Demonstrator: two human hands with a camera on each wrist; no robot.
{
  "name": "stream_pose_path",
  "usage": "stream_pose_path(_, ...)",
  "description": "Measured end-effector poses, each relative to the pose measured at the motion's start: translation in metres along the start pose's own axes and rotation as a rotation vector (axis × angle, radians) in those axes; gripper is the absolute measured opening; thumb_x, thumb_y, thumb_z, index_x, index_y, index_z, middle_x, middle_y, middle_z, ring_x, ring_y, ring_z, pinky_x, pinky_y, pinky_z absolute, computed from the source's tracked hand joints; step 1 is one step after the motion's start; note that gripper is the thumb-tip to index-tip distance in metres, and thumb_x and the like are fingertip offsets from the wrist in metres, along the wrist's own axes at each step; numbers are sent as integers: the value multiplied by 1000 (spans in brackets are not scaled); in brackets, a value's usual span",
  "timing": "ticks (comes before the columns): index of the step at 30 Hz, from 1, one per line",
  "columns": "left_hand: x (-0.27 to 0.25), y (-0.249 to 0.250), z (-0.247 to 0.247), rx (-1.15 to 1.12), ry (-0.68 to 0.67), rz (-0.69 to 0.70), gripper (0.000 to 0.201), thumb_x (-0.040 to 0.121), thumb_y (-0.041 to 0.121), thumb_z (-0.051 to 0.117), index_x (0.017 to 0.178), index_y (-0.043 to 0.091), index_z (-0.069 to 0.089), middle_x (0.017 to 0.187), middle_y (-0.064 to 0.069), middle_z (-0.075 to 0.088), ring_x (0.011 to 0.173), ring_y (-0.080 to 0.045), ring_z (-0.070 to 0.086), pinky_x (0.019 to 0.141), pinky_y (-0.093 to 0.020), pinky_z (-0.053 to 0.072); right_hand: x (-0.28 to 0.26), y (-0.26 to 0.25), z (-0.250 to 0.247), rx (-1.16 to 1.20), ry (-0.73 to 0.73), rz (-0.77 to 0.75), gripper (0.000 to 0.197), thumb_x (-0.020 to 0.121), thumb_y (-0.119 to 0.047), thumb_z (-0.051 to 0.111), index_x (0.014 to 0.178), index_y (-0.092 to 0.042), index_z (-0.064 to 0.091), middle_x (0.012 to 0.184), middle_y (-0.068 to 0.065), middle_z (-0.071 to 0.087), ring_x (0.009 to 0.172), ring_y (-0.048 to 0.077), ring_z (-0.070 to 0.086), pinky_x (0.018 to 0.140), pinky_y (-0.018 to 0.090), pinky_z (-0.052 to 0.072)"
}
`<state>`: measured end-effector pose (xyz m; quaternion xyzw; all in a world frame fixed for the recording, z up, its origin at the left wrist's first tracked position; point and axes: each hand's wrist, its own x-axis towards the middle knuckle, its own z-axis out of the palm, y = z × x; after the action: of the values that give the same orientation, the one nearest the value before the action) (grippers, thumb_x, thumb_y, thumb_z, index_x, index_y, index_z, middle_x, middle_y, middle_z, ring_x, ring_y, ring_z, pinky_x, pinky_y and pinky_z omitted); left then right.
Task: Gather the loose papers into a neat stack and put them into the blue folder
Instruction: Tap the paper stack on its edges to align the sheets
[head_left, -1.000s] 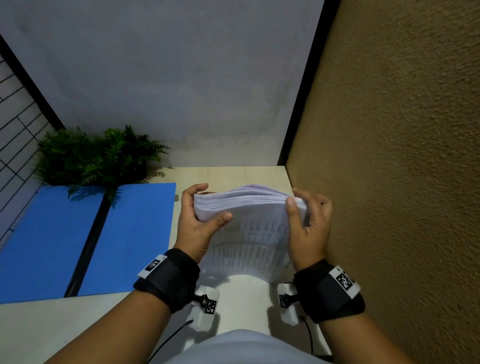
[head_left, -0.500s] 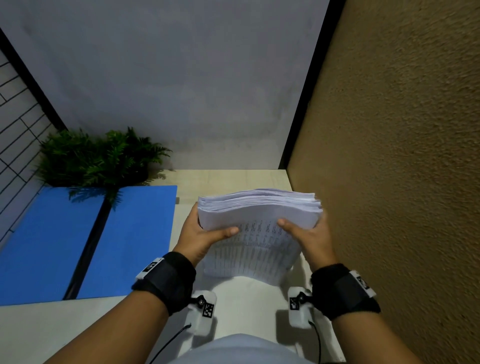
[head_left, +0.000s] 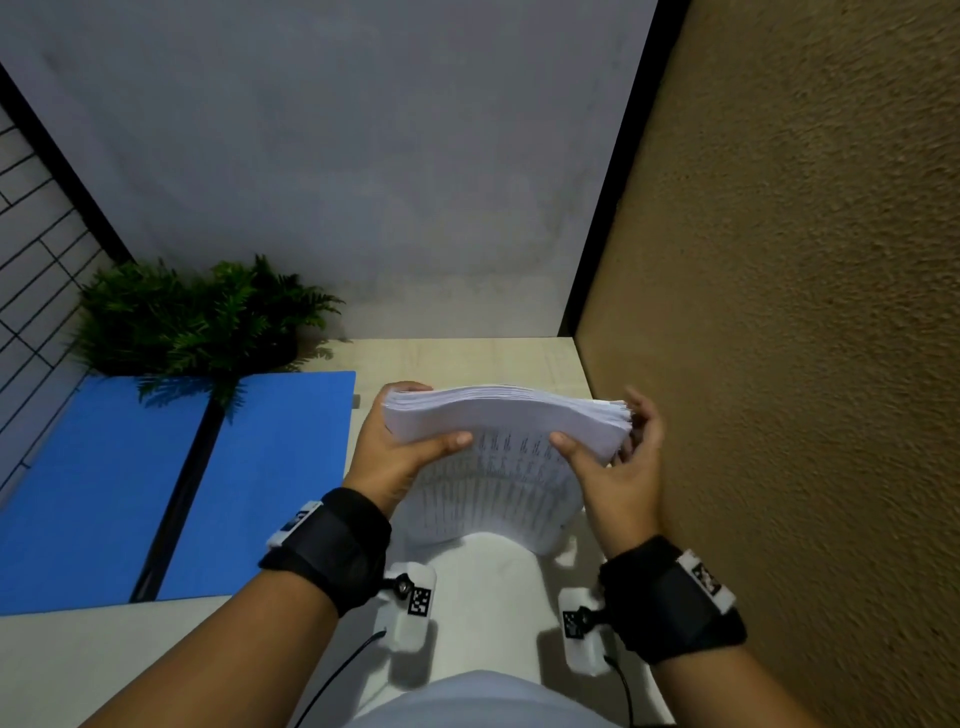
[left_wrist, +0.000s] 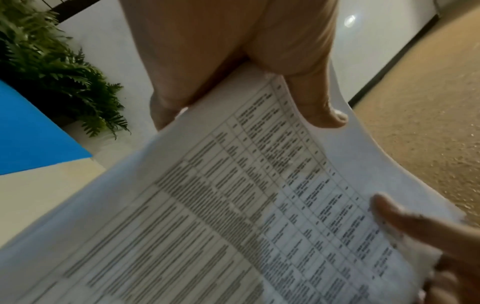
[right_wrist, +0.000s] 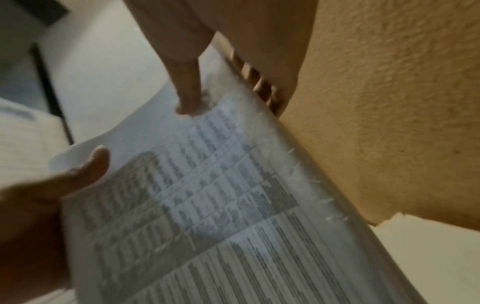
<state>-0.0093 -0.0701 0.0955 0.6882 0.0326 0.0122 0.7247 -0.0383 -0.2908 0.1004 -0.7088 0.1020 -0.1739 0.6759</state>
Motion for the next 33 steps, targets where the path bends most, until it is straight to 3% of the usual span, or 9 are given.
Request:
stream_pose_path(4, -8, -3, 3, -27, 44, 14, 94, 46, 37, 90, 126, 33, 42, 123, -3, 57, 112, -19, 58, 93, -37, 53, -13, -8, 8, -257, 37, -356, 48, 87, -33, 66, 129, -43, 44, 132, -21, 32, 125, 2, 42, 97, 24, 45)
stream_pose_path(9, -11, 4, 6, -17, 42, 56, 95, 48, 43, 87, 129, 40, 38, 126, 4, 54, 113, -12, 57, 92, -30, 52, -6, -15, 15, -302, 82, -421, 6, 97, -19, 48, 95, -17, 53, 122, -5, 45, 111, -14, 41, 91, 9, 37)
stream_pose_path(12, -11, 6, 8, -49, 67, 59, 85, 56, 48, 82, 131, 37, 42, 127, -2, 56, 115, -20, 58, 95, -37, 53, 0, -19, 15, -295, 94, -446, 12, 97, -7, 49, 87, -13, 51, 113, 1, 48, 105, -14, 44, 90, 4, 36)
stream_pose_path(16, -12, 10, 10, -76, 85, 67, 66, 65, 51, 76, 124, 40, 48, 123, -7, 59, 111, -27, 61, 95, -46, 54, 1, -12, 16, -118, 174, -382, 17, 99, -22, 39, 92, -36, 45, 112, -1, 52, 108, 17, 61, 92, 45, 51)
stream_pose_path(19, -12, 12, 10, -85, 91, 80, 61, 68, 54, 72, 123, 41, 49, 125, -8, 57, 109, -28, 62, 91, -43, 56, -2, -11, 18, -116, 214, -338, 17, 99, -27, 35, 94, -42, 41, 110, -12, 54, 107, 21, 61, 92, 54, 49)
stream_pose_path(23, -10, 16, 13, -74, 149, 85, 53, 78, 59, 60, 124, 35, 52, 119, -3, 57, 103, -23, 61, 84, -39, 57, -6, -14, 21, -104, 229, -311, 16, 98, -25, 36, 100, -38, 45, 111, -9, 52, 106, 16, 54, 94, 42, 47)
stream_pose_path(26, -6, 20, 17, -73, 196, 77, 28, 96, 35, 53, 122, 25, 56, 113, 1, 58, 98, -17, 58, 75, -28, 52, -10, -9, 20, -242, 116, -434, 26, 96, -31, 39, 114, -28, 57, 120, -9, 38, 111, -6, 44, 92, 17, 44)
stream_pose_path(31, -7, 22, 15, -59, 212, 82, 29, 102, 26, 39, 125, 23, 57, 104, 14, 60, 84, 10, 59, 71, -10, 48, -9, -4, 17, -261, 46, -331, 34, 88, -50, 47, 118, -38, 54, 116, -33, 33, 111, -17, 40, 91, 24, 48)
stream_pose_path(33, -9, 22, 15, -45, 196, 101, 33, 103, 31, 35, 129, 27, 56, 111, 16, 61, 91, 12, 59, 77, -11, 48, -10, -6, 17, -279, -4, -334, 38, 86, -52, 51, 122, -41, 51, 115, -27, 35, 113, -10, 43, 89, 19, 48)
